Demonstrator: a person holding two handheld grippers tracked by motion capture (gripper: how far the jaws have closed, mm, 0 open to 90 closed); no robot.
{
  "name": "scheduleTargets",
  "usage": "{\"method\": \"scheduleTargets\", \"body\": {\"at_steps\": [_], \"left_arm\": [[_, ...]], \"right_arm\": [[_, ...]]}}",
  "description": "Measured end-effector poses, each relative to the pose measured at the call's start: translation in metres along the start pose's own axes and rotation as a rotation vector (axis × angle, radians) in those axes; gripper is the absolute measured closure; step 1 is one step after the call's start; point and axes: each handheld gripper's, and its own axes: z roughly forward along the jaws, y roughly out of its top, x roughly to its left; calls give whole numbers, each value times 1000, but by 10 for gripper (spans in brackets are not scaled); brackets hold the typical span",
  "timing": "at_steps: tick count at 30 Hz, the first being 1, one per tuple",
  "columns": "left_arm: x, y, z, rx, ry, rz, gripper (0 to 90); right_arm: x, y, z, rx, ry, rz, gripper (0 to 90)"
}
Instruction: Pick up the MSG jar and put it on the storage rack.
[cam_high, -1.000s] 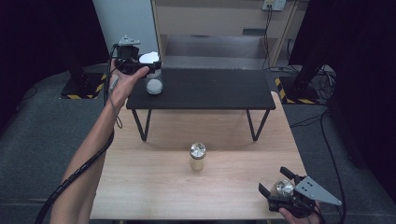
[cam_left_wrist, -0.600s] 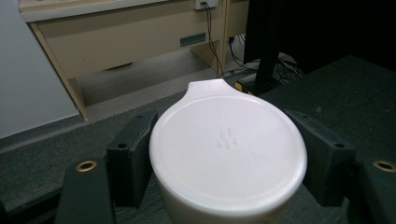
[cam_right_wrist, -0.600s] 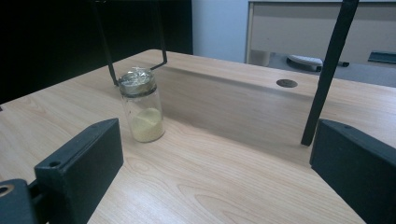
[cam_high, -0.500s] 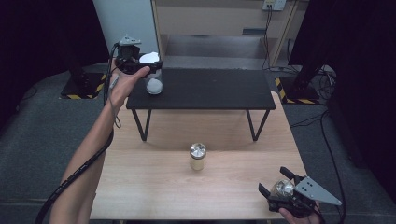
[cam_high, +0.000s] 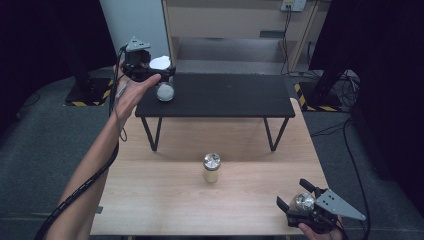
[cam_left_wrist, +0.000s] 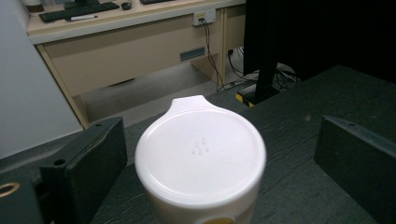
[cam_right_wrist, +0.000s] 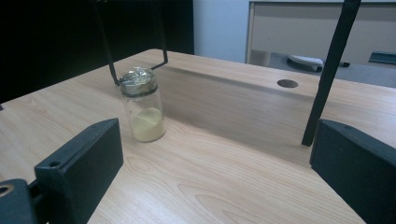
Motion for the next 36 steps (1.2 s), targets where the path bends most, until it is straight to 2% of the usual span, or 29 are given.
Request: {"method": "scheduleTargets", "body": {"at_steps": [3, 6, 10, 17, 28, 36], "left_arm": [[-1, -1, -5, -13, -15, -4, 17], [-6, -1, -9, -21, -14, 19, 16], [-10, 0, -15, -34, -8, 27, 16], [-15, -3, -29, -58, -24, 56, 16], [-15, -25, -55, -138, -97, 45, 19], [-19, -45, -75, -156, -154, 79, 20]], "right_arm": [[1, 0, 0, 0, 0, -3, 33], [0, 0, 0, 1, 0, 0, 33], [1, 1, 0, 1, 2, -4, 33], [1, 1, 0, 3, 4, -4, 33], [1, 1, 0, 4, 4, -8, 33], [2, 2, 1, 9, 6, -12, 33]]}}
